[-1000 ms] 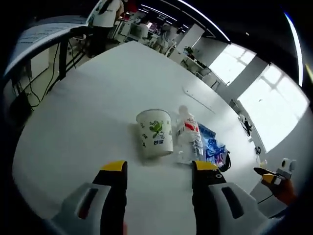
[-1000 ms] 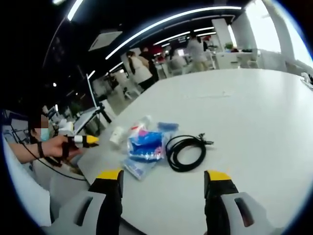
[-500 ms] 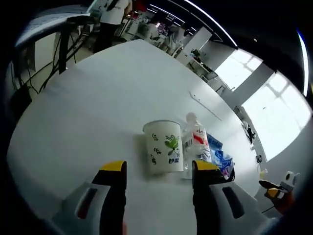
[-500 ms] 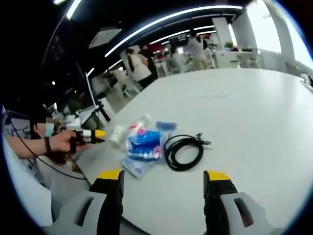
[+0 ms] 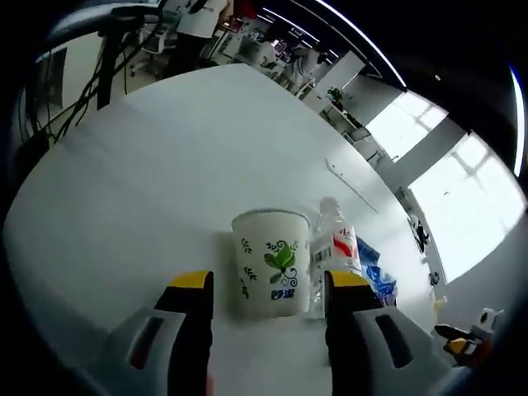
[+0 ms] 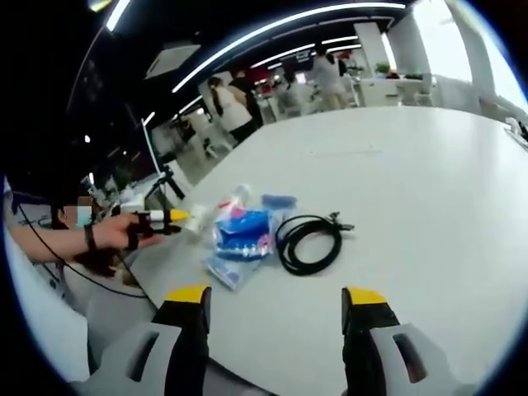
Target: Arrange the tabletop items into an orderly group along one side of the table until the central work area is clear of visible clutter.
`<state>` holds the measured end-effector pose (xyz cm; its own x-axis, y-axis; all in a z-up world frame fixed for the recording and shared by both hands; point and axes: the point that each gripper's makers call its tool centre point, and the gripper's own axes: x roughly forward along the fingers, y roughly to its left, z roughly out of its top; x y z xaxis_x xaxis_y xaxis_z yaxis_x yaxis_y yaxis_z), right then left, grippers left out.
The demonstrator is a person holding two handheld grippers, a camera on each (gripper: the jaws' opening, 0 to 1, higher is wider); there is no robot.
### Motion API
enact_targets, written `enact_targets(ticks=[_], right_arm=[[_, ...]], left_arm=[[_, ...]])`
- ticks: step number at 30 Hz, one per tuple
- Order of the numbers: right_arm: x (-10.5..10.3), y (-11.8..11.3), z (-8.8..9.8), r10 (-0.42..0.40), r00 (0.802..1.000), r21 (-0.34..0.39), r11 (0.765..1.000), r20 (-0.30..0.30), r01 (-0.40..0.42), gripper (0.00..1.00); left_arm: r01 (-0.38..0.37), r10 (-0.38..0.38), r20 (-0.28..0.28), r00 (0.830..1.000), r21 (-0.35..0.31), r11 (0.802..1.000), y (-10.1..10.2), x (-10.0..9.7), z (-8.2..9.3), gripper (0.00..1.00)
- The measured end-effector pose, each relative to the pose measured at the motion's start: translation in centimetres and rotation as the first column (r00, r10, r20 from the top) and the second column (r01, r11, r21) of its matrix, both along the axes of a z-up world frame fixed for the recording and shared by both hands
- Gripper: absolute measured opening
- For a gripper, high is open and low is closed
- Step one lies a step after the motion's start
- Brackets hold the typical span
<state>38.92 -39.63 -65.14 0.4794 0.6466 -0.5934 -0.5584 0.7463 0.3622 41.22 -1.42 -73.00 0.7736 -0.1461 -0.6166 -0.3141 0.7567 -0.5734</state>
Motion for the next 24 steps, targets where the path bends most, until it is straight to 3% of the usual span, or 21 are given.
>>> enact_targets(ticks=[11, 18, 24], right_arm=[[0.2, -0.1, 0.0, -0.006, 1.000, -0.019, 1.000, -0.010, 0.006, 0.65], [0.3, -0.2, 0.1, -0.002, 1.000, -0.031, 1.000, -0.016, 0.001, 0.64], [0.4, -0.3, 0.4, -0.004, 1.000, -0.031, 1.000, -0.012, 0.003, 0.64]], left_arm=[[0.019, -0.019, 0.001, 1.000, -0.006, 1.000, -0.7, 1.0, -1.3, 0.51], [0.023, -0.023, 0.035, 0.999, -0.007, 1.000, -1.2, 2.0, -1.4, 0.37], [0.011, -0.010, 0.033, 0.999, -0.042, 0.999, -1.7, 0.8, -1.0, 0.36]])
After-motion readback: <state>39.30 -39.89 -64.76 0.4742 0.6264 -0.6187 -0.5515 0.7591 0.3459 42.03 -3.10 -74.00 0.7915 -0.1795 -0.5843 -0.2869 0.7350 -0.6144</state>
